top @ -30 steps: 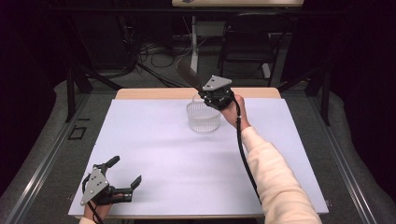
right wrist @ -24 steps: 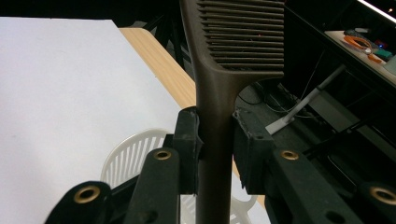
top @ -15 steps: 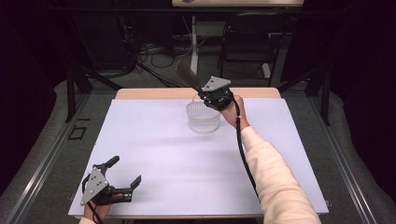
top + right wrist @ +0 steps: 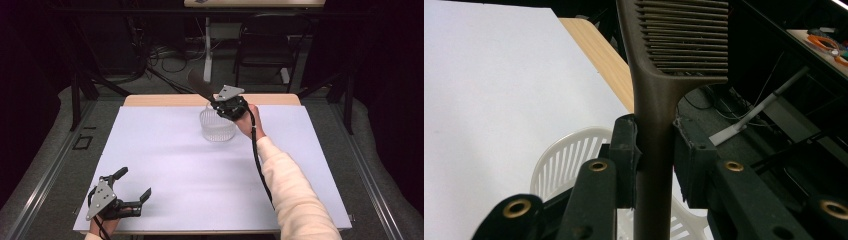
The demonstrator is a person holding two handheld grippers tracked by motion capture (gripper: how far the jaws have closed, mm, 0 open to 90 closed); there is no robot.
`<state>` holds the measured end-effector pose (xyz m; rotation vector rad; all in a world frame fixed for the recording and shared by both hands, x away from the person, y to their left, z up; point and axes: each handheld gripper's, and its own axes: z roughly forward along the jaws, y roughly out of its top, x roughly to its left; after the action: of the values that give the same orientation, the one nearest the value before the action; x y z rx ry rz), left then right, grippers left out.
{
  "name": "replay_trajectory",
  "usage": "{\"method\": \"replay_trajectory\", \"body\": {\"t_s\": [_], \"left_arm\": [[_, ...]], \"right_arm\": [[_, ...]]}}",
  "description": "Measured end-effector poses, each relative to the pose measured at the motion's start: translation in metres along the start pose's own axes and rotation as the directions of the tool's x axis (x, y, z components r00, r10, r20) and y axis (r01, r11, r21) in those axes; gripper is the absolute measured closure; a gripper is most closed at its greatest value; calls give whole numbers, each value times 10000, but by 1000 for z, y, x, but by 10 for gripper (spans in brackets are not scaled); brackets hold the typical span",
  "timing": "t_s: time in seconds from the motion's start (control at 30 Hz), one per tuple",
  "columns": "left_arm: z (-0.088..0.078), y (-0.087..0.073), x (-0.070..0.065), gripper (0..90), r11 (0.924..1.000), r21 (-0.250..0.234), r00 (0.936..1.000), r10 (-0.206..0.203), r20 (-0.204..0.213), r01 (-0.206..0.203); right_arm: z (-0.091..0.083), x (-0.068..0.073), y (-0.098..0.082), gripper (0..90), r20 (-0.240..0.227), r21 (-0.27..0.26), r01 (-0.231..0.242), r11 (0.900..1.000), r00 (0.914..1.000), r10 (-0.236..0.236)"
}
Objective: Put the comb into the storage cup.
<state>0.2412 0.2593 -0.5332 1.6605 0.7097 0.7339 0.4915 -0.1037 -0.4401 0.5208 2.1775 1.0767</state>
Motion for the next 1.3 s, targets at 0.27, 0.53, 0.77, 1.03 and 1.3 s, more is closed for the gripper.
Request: {"method": "replay_trajectory", "body": {"t_s": [0.27,0.53,0.77,1.03,1.3], "left_arm": [[0,0,0,2,10000,6,10000,-27,0,27],[0,0,0,2,10000,4,10000,-21,6,21],[0,0,0,2,10000,-9,10000,-24,-9,24],[0,0,0,2,10000,-19,10000,-22,0,22],[0,0,0,2,9999,-11,9999,-106,18,106]], "right_arm": [[4,2,-7,722,-127,34,49,10000,9999,-48],[5,3,-10,722,-229,90,113,9999,9997,-111],[8,5,-12,722,-263,214,185,9996,9995,-179],[10,5,-16,722,-322,321,255,9992,9992,-245],[11,6,-22,722,-349,443,220,9988,9992,-204]]}}
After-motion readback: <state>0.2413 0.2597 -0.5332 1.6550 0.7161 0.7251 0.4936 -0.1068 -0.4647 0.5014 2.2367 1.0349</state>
